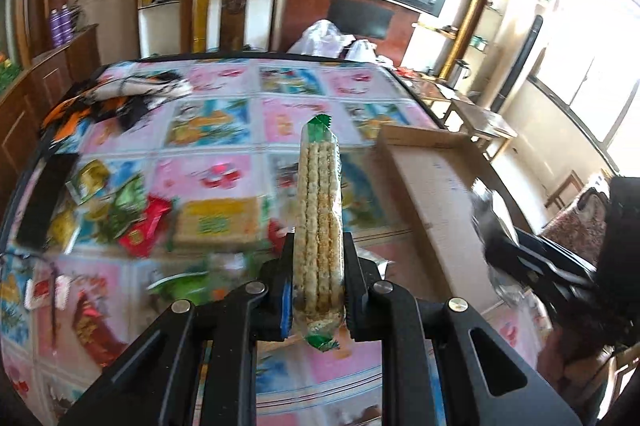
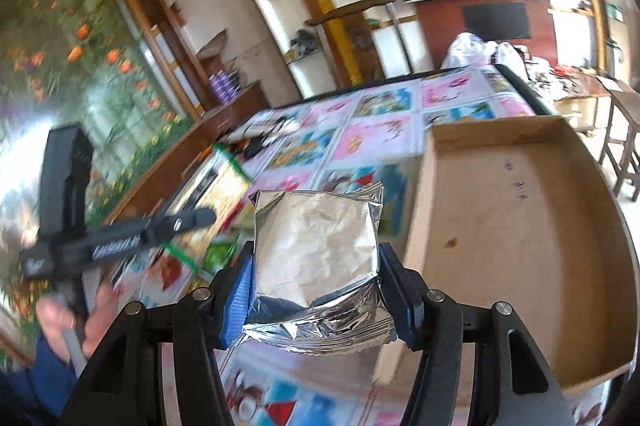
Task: Organize snacks
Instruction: 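Carry the cracker roll and foil bag toward the cardboard box with both tools, then lower the cracker roll and foil bag into the box and open both tools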
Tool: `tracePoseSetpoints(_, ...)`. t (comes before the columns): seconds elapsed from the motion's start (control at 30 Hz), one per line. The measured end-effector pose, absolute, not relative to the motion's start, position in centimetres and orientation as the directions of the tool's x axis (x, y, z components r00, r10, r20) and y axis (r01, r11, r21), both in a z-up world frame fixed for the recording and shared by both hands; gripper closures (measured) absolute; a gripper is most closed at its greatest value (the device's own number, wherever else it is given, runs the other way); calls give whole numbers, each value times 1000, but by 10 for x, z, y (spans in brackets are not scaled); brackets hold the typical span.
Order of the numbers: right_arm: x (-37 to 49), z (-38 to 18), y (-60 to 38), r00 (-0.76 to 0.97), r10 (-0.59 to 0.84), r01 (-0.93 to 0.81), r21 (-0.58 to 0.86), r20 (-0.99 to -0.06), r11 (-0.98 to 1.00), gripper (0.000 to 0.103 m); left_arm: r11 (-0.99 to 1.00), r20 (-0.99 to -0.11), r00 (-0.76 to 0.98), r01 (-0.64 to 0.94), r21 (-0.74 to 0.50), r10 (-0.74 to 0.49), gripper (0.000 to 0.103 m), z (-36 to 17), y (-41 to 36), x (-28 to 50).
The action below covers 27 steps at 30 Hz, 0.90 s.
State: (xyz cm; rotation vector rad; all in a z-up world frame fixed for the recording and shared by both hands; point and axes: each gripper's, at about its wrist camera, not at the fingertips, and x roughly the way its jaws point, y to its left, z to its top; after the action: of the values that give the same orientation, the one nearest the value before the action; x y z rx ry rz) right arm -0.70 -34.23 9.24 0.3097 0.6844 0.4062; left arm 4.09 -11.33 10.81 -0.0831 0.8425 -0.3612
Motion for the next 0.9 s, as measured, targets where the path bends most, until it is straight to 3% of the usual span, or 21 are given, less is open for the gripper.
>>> tracePoseSetpoints(0.5,84,84,-455,776,257,79,493,-576,867,40,878,-708,531,377,-295,-466,85,117,-227,98)
tracePoseSetpoints(0.9,113,50,-482,708,219,176,469,-671,866,40,862,-758,429,366,-352,-492,85,54,-307,154)
